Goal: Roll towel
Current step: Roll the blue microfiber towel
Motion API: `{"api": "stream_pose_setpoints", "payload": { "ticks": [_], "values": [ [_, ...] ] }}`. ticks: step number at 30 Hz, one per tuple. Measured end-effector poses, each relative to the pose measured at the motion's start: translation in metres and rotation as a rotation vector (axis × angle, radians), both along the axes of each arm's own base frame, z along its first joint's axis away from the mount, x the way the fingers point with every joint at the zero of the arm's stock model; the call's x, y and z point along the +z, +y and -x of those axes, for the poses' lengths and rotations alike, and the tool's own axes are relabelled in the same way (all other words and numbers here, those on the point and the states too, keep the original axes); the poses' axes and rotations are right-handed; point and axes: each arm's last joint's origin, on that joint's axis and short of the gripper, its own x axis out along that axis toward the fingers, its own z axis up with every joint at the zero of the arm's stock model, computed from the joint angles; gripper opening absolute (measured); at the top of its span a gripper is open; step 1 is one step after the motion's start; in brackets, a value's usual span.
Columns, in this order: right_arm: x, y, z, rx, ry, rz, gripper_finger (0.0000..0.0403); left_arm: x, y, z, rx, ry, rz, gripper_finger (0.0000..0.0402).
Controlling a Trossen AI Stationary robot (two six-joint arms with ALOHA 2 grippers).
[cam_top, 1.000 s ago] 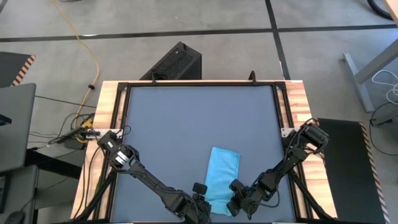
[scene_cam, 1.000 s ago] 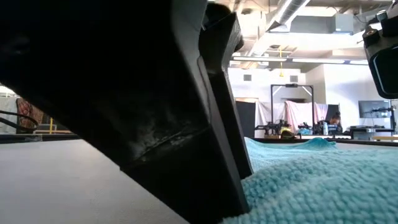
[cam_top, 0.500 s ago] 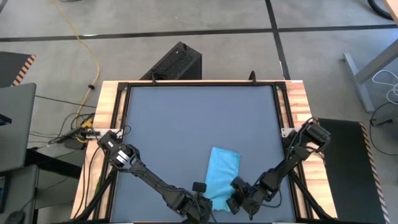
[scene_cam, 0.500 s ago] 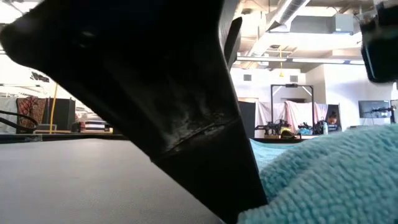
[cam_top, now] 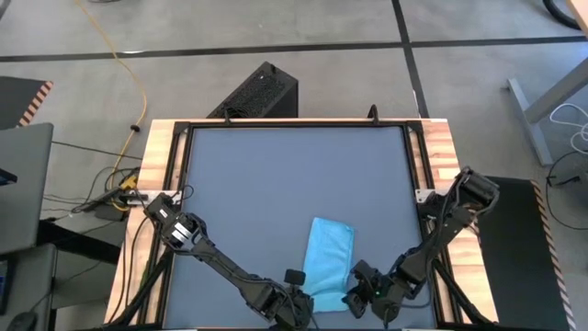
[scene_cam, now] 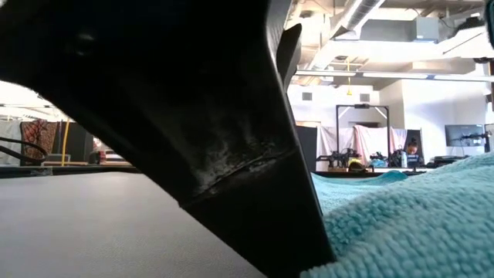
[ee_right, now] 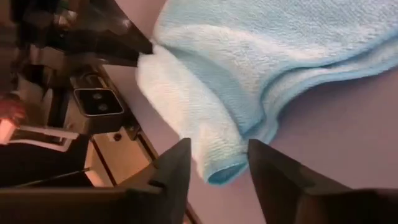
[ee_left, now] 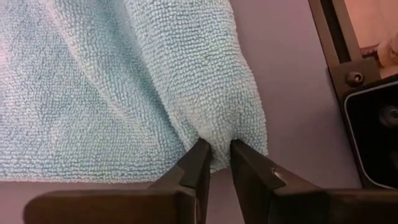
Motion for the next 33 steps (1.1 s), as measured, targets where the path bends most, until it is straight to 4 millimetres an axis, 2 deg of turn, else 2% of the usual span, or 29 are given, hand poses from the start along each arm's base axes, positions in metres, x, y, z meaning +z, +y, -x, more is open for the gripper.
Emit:
{"api": "stream_pose_setpoints", "payload": {
  "ticks": [4,8,11,19,24,29,33],
  "values": [
    [0.022,0.014,-0.002,0.058,-0.123,0.139,0.0198,0.000,0.000,0.000,0.000,-0.002,-0.001,0.0057],
    [0.052,0.026,-0.011,0.191,-0.260,0.332,0.0173,0.000,0.000,0.000,-0.002,-0.002,-0.003,0.0057],
    [0.064,0.034,-0.018,0.294,-0.309,0.448,0.0154,0.000,0.000,0.000,-0.007,-0.003,-0.006,0.0056],
    [0.028,0.062,-0.042,0.435,-0.112,0.582,0.0143,0.000,-0.006,0.004,-0.011,-0.002,-0.010,0.0056],
    [0.020,0.084,-0.049,0.543,0.078,0.830,0.0141,-0.001,-0.011,0.009,-0.018,-0.008,-0.021,0.0056],
    [0.012,0.112,-0.057,0.651,0.068,0.933,0.0141,0.003,-0.013,0.010,-0.009,-0.030,-0.038,0.0056],
    [-0.006,0.116,-0.059,0.651,0.151,0.972,0.0141,0.009,-0.015,0.007,-0.015,-0.046,-0.015,0.0056]
  ]
}}
